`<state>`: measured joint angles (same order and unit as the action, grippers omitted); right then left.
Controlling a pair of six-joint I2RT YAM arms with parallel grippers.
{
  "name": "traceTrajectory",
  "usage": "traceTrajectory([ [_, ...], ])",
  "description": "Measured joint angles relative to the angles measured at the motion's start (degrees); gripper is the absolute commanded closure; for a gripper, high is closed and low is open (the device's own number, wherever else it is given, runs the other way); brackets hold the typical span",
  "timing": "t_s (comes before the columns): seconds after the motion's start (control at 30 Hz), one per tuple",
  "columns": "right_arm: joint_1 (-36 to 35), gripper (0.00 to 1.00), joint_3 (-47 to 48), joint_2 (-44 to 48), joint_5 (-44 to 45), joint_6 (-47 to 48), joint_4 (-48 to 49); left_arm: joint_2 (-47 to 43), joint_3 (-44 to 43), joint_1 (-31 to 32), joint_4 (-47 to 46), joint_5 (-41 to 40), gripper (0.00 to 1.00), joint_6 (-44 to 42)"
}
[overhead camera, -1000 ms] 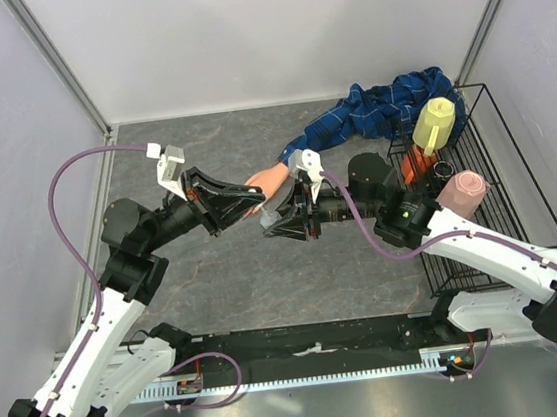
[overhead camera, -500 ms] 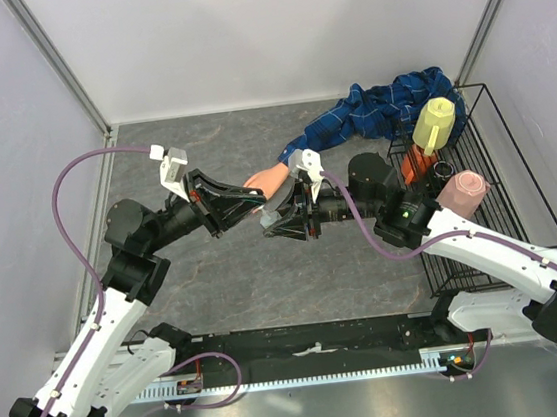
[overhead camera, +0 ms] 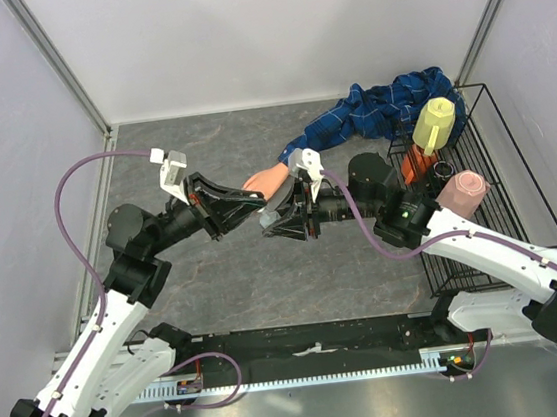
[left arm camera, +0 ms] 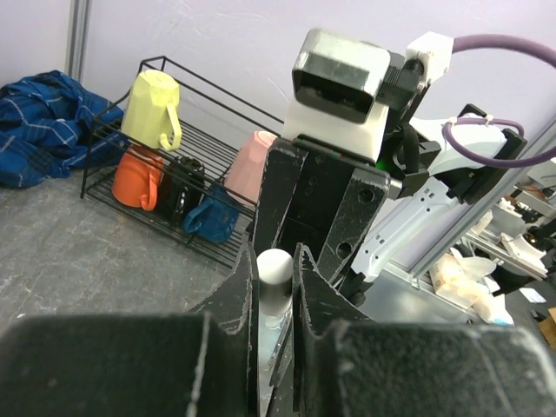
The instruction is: Paint the nails
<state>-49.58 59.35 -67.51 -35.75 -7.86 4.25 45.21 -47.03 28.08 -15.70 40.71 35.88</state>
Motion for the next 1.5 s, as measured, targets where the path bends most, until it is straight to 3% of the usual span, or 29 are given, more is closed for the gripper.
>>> traceTrajectory([
  [1.17, -0.35, 1.0, 0.48, -1.77, 2.38, -3.8, 4.81, 0.5, 3.54, -0.11, -5.42, -0.52, 0.98, 4.79],
  [1.37, -0.39, 1.0, 0.81, -1.25, 1.09, -4.42, 4.15, 3.87, 3.17, -1.03, -10.97, 6.29, 0.98, 4.83],
  [1.5, -0.04, 1.0, 0.79, -0.85, -6.47, -8.28, 5.73, 6.73, 1.75, -1.33, -18.1, 16.55, 0.98, 6.91],
])
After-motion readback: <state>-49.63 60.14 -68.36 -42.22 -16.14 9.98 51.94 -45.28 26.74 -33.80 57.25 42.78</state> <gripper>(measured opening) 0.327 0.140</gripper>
